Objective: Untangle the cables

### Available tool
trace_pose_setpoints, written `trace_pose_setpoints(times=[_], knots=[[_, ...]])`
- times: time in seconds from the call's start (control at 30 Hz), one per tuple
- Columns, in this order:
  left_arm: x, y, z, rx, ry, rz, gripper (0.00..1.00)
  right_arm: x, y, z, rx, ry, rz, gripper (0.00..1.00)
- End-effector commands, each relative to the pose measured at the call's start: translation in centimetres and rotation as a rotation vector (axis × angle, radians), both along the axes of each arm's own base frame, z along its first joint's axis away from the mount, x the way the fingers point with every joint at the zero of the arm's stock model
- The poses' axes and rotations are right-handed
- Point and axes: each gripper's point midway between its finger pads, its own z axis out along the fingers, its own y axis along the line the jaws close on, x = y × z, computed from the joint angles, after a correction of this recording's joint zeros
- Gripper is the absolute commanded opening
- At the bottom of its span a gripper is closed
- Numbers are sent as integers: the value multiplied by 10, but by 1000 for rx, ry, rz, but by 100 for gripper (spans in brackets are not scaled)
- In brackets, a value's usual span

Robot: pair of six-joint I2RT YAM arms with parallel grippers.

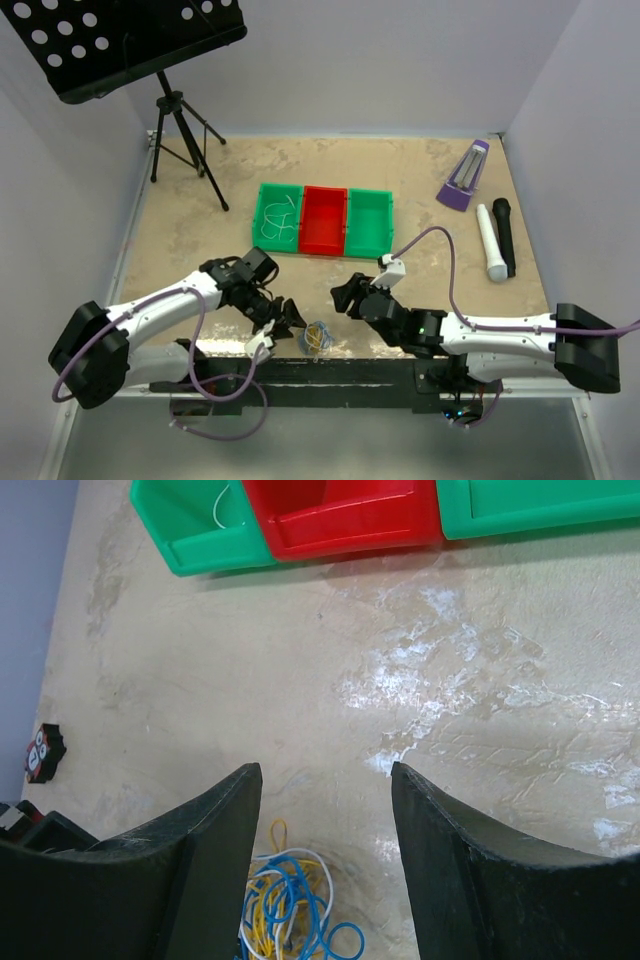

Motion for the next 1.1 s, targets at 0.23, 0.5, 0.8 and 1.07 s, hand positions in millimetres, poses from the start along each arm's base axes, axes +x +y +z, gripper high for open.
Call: trace_pose_setpoints(times=[0.23,0.5,0.8,1.07], knots=[[-2,-31,18,-201,-192,-256,45,2,3,10,62,4,-17,59],[-3,-34,12,-220,-256,-325,26,1,3,8,67,4,-17,59],[-2,-48,18,-285,-310,-344,20,3,7,10,61,-5,-8,59],[3,-49,15,-263,-360,-351,0,3,6,12,60,-8,-10,59]])
